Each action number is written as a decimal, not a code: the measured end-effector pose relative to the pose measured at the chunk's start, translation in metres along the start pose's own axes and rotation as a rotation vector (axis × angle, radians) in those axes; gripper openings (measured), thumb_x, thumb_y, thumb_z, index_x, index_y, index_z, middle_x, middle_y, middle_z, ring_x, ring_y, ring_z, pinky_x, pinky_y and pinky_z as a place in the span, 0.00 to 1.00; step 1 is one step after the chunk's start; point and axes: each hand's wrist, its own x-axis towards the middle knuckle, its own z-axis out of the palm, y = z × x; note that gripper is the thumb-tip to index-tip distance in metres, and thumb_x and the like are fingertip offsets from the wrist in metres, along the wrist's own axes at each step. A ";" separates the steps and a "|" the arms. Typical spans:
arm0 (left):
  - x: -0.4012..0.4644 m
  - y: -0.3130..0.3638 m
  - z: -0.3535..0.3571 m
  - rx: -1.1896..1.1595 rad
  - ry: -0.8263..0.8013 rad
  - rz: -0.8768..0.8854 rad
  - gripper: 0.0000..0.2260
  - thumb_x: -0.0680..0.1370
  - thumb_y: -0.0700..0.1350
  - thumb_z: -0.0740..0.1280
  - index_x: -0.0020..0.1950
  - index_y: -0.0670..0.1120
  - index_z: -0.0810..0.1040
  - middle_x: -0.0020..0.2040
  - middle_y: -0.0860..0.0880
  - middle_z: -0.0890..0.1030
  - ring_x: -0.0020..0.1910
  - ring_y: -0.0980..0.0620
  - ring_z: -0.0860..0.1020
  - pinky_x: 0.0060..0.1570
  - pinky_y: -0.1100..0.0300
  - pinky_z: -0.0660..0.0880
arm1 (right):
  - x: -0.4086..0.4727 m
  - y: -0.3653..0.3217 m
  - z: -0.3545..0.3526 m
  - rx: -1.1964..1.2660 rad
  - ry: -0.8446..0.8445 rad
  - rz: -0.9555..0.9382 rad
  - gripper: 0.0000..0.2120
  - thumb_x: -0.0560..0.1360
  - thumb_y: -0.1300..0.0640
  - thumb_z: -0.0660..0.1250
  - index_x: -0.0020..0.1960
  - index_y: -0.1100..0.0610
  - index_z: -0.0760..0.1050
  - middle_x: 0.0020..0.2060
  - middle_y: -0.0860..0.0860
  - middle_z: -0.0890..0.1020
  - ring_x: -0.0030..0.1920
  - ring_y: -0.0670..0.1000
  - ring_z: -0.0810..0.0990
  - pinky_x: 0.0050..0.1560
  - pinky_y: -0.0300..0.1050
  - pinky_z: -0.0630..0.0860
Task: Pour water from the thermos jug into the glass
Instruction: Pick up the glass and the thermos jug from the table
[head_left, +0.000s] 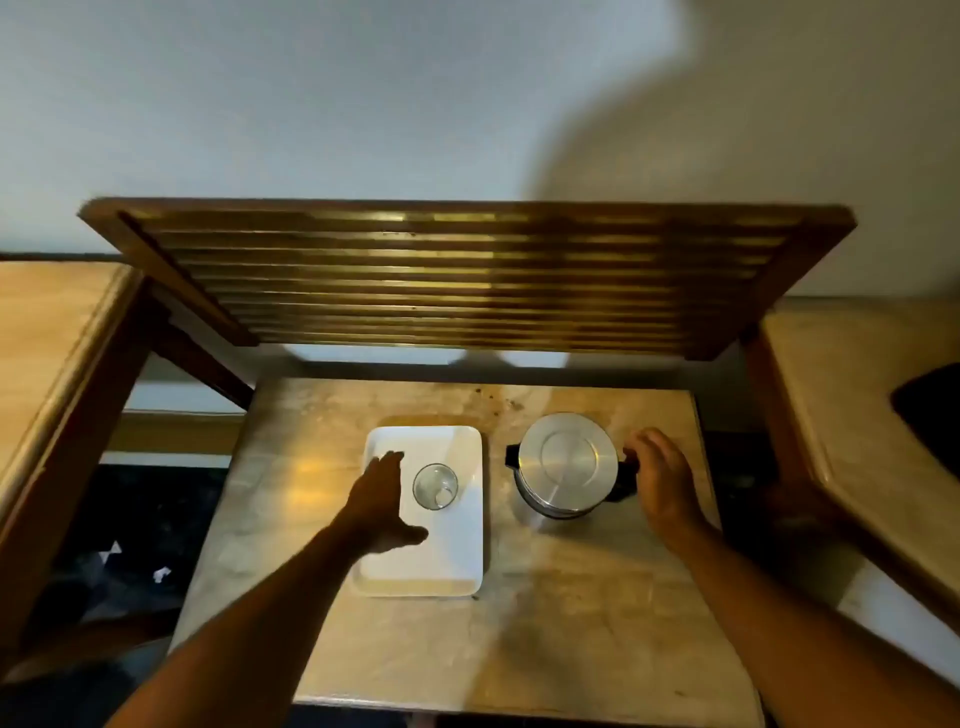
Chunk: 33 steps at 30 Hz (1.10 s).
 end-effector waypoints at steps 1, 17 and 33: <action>0.001 -0.005 0.015 -0.063 -0.001 -0.057 0.53 0.60 0.52 0.82 0.77 0.41 0.57 0.76 0.42 0.65 0.75 0.41 0.63 0.72 0.49 0.64 | -0.001 0.008 0.003 0.042 -0.007 -0.004 0.10 0.78 0.63 0.60 0.39 0.57 0.75 0.37 0.55 0.78 0.41 0.55 0.75 0.41 0.46 0.72; 0.017 0.005 0.071 -0.687 0.446 -0.141 0.30 0.62 0.38 0.82 0.60 0.49 0.76 0.55 0.47 0.82 0.55 0.45 0.79 0.55 0.53 0.75 | 0.016 0.038 0.035 0.262 -0.017 0.056 0.11 0.70 0.59 0.67 0.30 0.57 0.83 0.26 0.52 0.83 0.32 0.55 0.82 0.32 0.52 0.81; -0.141 0.155 -0.200 -0.806 0.417 0.444 0.28 0.59 0.50 0.82 0.57 0.56 0.79 0.49 0.49 0.84 0.50 0.49 0.84 0.44 0.57 0.83 | -0.098 -0.304 -0.053 0.284 -0.111 -0.187 0.21 0.77 0.46 0.67 0.31 0.58 0.72 0.16 0.48 0.68 0.17 0.47 0.65 0.18 0.37 0.62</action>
